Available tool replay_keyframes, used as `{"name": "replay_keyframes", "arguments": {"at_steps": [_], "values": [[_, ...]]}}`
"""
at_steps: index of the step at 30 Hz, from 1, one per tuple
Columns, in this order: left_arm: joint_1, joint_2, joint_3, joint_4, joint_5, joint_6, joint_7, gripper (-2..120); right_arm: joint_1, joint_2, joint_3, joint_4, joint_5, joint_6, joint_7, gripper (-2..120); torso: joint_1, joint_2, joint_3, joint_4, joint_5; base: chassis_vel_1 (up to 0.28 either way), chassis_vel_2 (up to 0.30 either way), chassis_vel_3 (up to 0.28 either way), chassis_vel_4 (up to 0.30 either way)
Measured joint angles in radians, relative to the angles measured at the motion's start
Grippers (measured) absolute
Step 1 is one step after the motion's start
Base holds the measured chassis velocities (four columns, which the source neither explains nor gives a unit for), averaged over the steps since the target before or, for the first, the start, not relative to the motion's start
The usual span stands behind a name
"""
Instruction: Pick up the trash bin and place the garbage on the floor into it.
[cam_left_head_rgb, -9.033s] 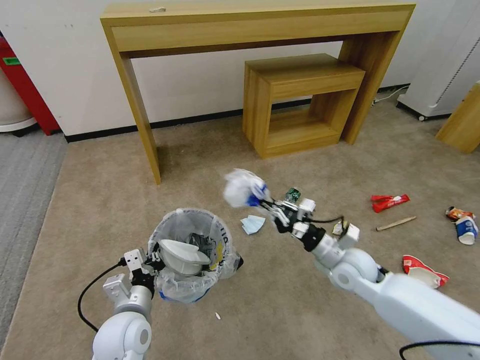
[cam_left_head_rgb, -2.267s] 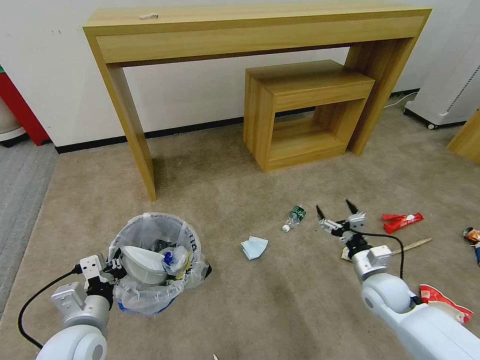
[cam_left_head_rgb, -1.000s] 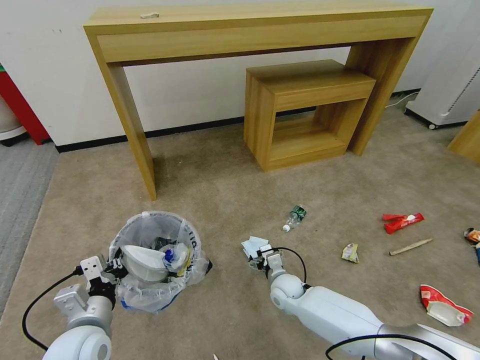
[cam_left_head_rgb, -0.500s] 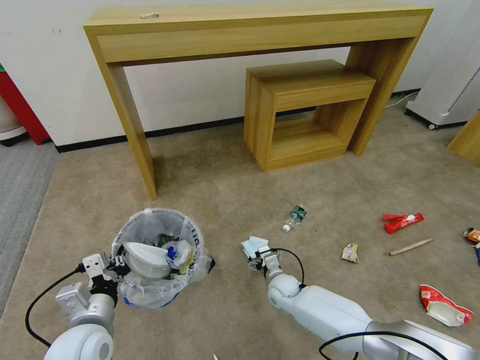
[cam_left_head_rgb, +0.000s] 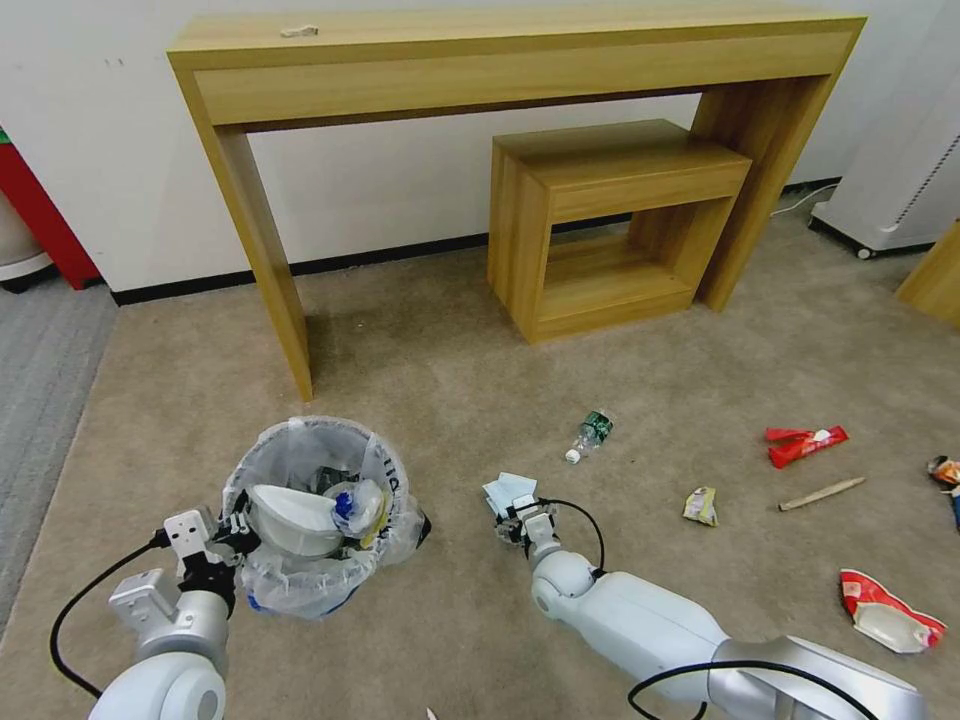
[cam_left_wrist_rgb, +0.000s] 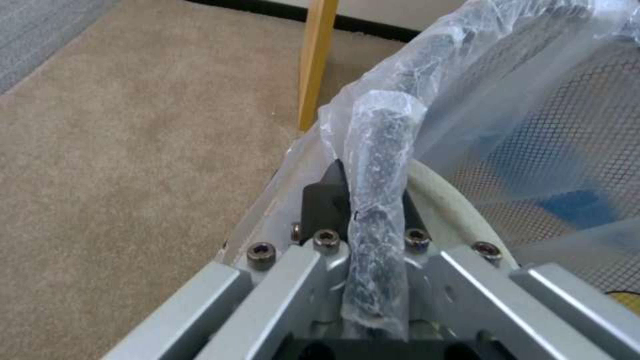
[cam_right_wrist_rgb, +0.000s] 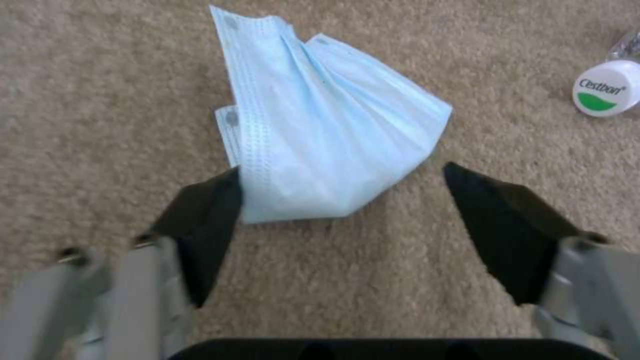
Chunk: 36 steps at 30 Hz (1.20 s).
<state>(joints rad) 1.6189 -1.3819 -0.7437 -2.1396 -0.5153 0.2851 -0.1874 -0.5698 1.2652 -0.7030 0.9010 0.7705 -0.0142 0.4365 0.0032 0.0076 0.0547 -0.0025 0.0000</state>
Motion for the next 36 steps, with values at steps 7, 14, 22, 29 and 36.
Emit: {"name": "replay_keyframes", "arguments": {"at_steps": [7, 14, 22, 29, 36], "values": [[-0.011, -0.002, 0.009, 0.006, 0.001, -0.003, 0.001, 1, -0.005, -0.011, 0.011, -0.010, -0.039, 0.031, -0.026, 43, 0.000, 0.000, 0.000, 0.0000, 0.0000, 0.000, 0.000, 0.000, 0.000], [-0.014, -0.004, 0.016, 0.006, 0.001, -0.003, 0.000, 1, -0.008, -0.026, 0.019, -0.008, -0.055, 0.046, -0.044, 18, 0.000, 0.000, 0.000, 0.0000, 0.0000, 0.000, 0.000, 0.000, 0.000], [-0.017, 0.001, 0.010, 0.011, -0.001, -0.004, -0.004, 1, -0.021, -0.088, 0.045, 0.050, -0.062, 0.074, -0.074, 0, 0.000, 0.000, 0.000, 0.0001, 0.0002, 0.000, 0.000, 0.000, 0.000], [-0.028, 0.005, 0.012, 0.034, -0.001, -0.004, -0.008, 1, -0.034, -0.246, 0.118, 0.255, -0.040, 0.170, -0.130, 0, 0.000, 0.000, 0.000, -0.0002, 0.0000, 0.000, 0.000, 0.000, 0.000], [-0.034, 0.016, 0.020, 0.048, -0.001, 0.005, -0.013, 1, -0.036, -0.385, 0.208, 0.551, -0.041, 0.216, -0.192, 0, 0.000, 0.000, 0.000, 0.0000, 0.0001, 0.000, 0.000, 0.000, 0.000]]}}
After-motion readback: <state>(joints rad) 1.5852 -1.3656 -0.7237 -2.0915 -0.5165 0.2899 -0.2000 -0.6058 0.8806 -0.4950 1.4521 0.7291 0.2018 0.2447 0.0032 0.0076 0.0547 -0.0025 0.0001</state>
